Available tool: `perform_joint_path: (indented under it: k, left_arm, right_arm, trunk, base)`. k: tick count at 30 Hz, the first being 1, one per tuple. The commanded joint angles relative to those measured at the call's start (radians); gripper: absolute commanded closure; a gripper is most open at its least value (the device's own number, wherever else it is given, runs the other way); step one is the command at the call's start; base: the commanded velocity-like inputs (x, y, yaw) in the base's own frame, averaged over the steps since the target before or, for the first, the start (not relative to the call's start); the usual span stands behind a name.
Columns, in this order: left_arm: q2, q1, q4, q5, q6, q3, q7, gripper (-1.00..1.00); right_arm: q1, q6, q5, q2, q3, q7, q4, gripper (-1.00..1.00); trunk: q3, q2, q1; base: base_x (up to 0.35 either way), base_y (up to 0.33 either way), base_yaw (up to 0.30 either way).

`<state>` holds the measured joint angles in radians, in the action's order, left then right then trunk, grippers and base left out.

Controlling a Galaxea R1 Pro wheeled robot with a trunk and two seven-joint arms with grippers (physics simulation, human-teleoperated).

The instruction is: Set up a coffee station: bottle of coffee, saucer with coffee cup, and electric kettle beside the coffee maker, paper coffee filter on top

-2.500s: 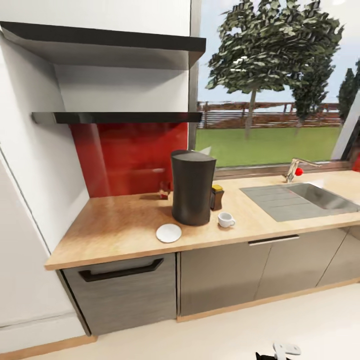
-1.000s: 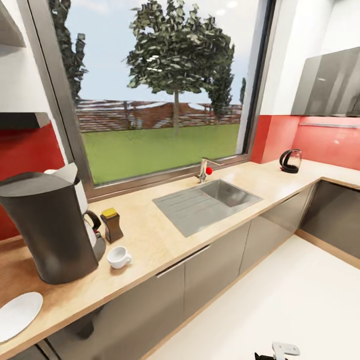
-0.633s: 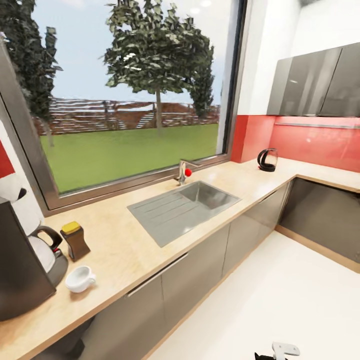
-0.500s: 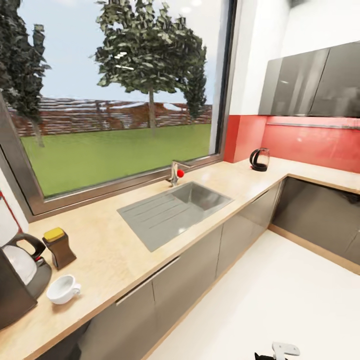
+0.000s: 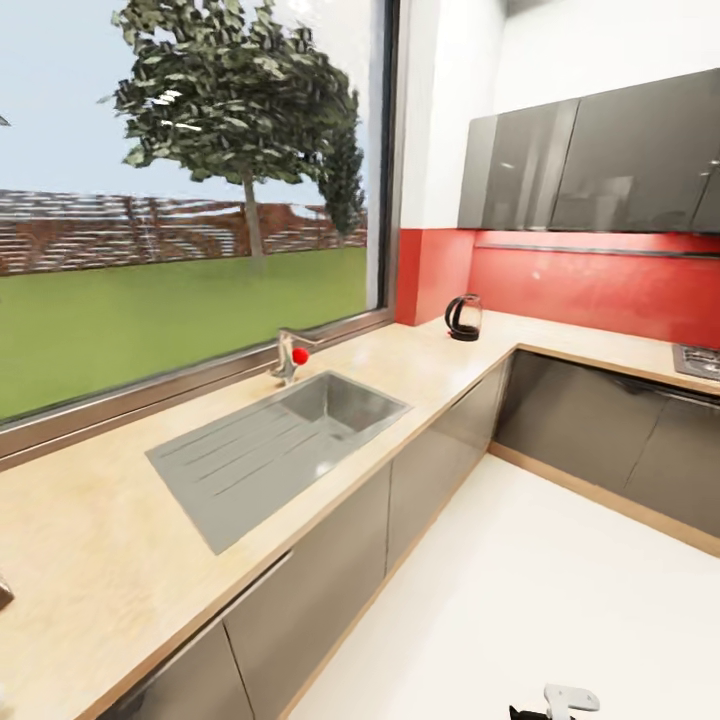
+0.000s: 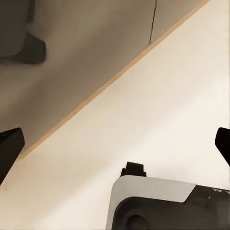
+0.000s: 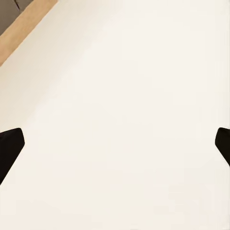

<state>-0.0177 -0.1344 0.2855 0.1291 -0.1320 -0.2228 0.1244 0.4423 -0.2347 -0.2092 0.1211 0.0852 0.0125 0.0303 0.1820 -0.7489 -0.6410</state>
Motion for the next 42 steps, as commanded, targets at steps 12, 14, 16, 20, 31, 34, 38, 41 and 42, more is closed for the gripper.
perform_joint_path:
  k: [12,14,16,20,31,34,38,41,42]
  left_arm:
    - [-0.001,-0.001,0.000,0.010,-0.003,-0.006,0.004,-1.00]
    - [-0.001,-0.001,0.000,0.010,-0.003,-0.006,0.004,-1.00]
    - [-0.001,-0.001,0.000,0.010,-0.003,-0.006,0.005,-1.00]
    - [-0.001,-0.001,0.000,0.010,-0.003,-0.007,0.006,-1.00]
    - [0.000,-0.001,0.000,0.010,-0.003,-0.006,0.006,-1.00]
    - [0.001,-0.001,0.000,0.010,-0.003,-0.006,0.006,-1.00]
    - [0.000,-0.001,0.000,0.010,-0.003,-0.006,0.006,-1.00]
    - [0.000,-0.001,0.000,0.010,-0.003,-0.006,0.006,-1.00]
    - [-0.001,-0.001,0.000,0.010,-0.003,-0.006,0.006,-1.00]
  right_arm:
    - [0.001,-0.003,-0.010,-0.001,0.008,0.001,-0.001,-1.00]
    - [0.001,-0.003,-0.009,-0.001,0.008,0.001,-0.001,-1.00]
    - [0.001,-0.003,-0.009,-0.001,0.008,0.001,-0.001,-1.00]
    - [0.000,-0.003,-0.010,-0.001,0.008,0.001,-0.001,-1.00]
    - [0.001,-0.003,-0.010,-0.001,0.008,0.000,-0.001,-1.00]
    - [0.001,-0.003,-0.010,-0.001,0.008,-0.002,-0.001,-1.00]
    - [0.000,-0.004,-0.005,-0.001,0.009,0.003,-0.002,-1.00]
    - [-0.003,-0.004,0.001,0.000,0.010,0.005,-0.003,-1.00]
    - [-0.005,-0.004,0.001,0.001,0.010,0.005,-0.003,-1.00]
  trunk:
    - [0.009,-0.001,-0.001]
    - [0.011,-0.001,-0.001]
    - [0.012,-0.001,-0.001]
    - [0.015,-0.001,-0.001]
    - [0.022,-0.001,-0.001]
    - [0.024,-0.001,-0.001]
    - [0.025,-0.001,-0.001]
    - [0.025,-0.001,-0.001]
    - [0.025,-0.001,-0.001]
  base:
    - [0.281,-0.157,-0.276]
    - [0.281,-0.163,-0.276]
    - [0.281,-0.167,-0.276]
    - [0.254,-0.185,-0.276]
    - [0.168,-0.237,-0.276]
    - [0.167,-0.245,-0.265]
    - [0.207,-0.233,-0.078]
    - [0.228,-0.222,-0.012]
    - [0.231,-0.220,-0.005]
